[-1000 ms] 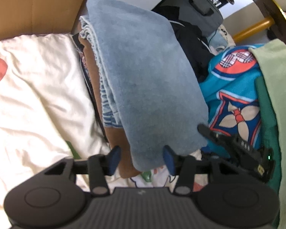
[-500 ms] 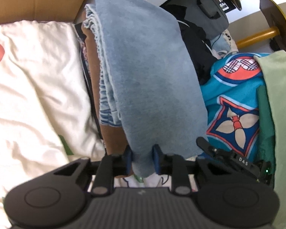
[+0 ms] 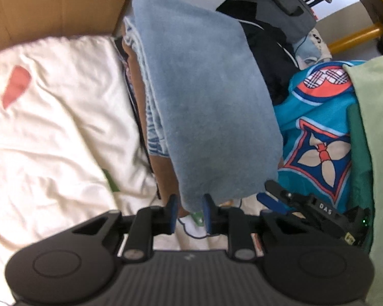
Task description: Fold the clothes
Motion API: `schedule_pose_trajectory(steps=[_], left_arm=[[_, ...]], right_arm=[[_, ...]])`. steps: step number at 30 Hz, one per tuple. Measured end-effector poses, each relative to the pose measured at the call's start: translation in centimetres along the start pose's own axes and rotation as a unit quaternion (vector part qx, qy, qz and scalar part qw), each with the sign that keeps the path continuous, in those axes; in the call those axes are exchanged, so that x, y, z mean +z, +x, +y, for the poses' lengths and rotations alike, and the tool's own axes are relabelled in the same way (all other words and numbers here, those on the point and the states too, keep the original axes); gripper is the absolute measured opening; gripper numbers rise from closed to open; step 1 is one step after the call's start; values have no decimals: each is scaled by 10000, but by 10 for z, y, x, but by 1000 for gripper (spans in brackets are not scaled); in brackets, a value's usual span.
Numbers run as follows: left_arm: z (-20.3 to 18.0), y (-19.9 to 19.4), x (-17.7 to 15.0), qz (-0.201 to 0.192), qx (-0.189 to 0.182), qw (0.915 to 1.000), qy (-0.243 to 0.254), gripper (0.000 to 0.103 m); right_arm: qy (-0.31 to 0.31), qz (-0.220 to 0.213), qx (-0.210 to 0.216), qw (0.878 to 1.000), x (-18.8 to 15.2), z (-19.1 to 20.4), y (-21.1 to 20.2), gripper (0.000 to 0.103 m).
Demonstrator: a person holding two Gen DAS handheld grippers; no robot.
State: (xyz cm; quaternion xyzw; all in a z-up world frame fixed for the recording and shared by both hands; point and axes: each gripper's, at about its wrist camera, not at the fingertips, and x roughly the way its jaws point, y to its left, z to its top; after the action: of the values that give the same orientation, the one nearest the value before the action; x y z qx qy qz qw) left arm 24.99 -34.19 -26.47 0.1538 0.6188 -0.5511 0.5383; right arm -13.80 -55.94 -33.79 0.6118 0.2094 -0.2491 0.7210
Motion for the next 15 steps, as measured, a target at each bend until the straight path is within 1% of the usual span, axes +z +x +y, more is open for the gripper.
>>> schedule_pose_trajectory(steps=[1, 2, 3, 5, 7, 8, 9, 10, 11, 12, 13, 15], left_arm=[[-4, -5, 1, -5, 48, 10000, 19, 31], [-8, -11, 2, -22, 97, 9999, 41, 41], [-12, -17, 2, -57, 148, 9998, 75, 45], [-20, -29, 2, -129, 249, 9995, 175, 46], [-27, -40, 2, -185, 361, 9989, 254, 53], [-29, -45, 1, -212, 414, 9986, 256, 55], [-31, -51, 1, -234, 455, 9983, 262, 55], [-34, -57, 1, -245, 479, 9982, 279, 56], [-37, -63, 1, -262, 525, 9978, 303, 61], [-41, -68, 0, -285, 588, 9973, 329, 69], [-44, -74, -1, -311, 647, 9968, 351, 71], [-48, -85, -2, -355, 719, 9962, 351, 72]], right_arm=[[20, -5, -69, 10000, -1, 2, -2, 52], [40, -11, -138, 9999, -1, 5, -4, 54], [53, -15, -201, 9998, -2, 7, -6, 55], [31, -21, -271, 9996, -3, 14, -10, 55], [20, -65, -311, 9995, -2, 22, -16, 56], [17, -90, -345, 9994, -2, 26, -19, 58], [15, -115, -387, 9992, -2, 30, -21, 64], [9, -137, -428, 9990, -2, 34, -24, 67], [-12, -149, -468, 9988, -2, 39, -28, 70], [-67, -158, -521, 9985, -3, 45, -31, 70], [-134, -157, -571, 9982, -3, 51, -33, 70], [-200, -155, -597, 9979, -5, 62, -40, 72]])
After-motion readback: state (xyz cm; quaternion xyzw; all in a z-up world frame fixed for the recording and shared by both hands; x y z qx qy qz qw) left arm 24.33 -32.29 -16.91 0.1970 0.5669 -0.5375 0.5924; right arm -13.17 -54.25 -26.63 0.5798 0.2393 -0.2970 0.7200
